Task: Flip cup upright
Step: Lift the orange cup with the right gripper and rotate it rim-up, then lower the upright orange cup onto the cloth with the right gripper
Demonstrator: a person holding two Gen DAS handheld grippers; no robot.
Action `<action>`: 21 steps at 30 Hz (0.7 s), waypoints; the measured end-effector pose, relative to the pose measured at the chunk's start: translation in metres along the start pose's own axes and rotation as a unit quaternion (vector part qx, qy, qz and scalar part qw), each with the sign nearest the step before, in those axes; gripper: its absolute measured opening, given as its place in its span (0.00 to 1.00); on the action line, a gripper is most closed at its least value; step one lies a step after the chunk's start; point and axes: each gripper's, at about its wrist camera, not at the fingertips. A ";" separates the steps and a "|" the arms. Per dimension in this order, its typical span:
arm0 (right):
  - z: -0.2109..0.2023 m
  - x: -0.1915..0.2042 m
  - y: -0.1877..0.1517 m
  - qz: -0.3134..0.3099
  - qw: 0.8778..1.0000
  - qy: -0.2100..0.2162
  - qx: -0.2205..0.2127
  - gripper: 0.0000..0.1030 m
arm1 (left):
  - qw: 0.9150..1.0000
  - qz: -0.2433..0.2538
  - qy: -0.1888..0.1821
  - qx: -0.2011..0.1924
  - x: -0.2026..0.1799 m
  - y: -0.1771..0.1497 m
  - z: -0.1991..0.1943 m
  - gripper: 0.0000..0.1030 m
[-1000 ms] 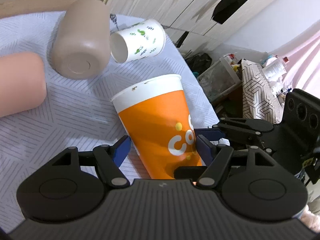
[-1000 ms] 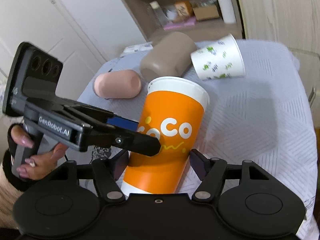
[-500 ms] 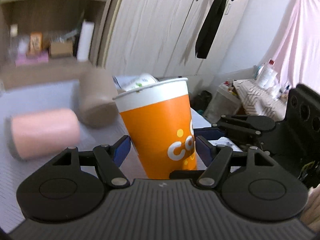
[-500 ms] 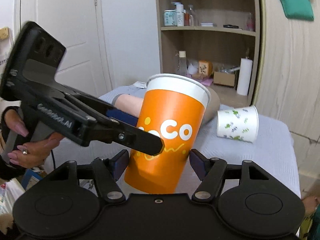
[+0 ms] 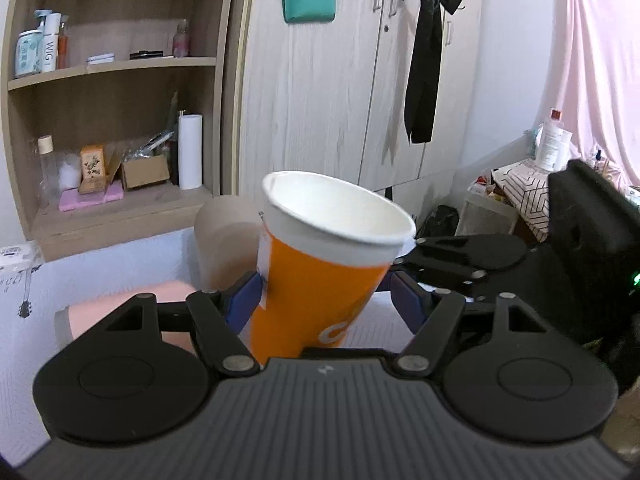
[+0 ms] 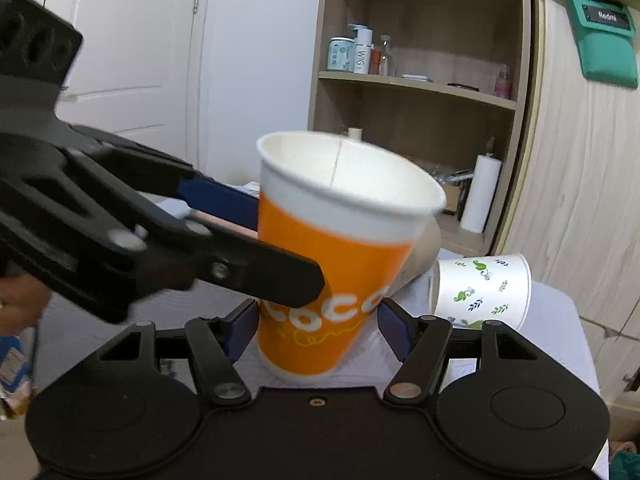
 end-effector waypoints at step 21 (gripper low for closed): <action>0.002 0.004 0.009 -0.026 1.000 0.013 0.006 0.68 | 0.999 -0.040 0.012 -0.005 0.014 -0.008 -0.005 0.68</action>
Point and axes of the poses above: each gripper's, at about its wrist camera, not at the fingertips, and z roughly the way its jaws point, x to its left, y to its top, and after that the axes turned 2 degrees about y, right-handed
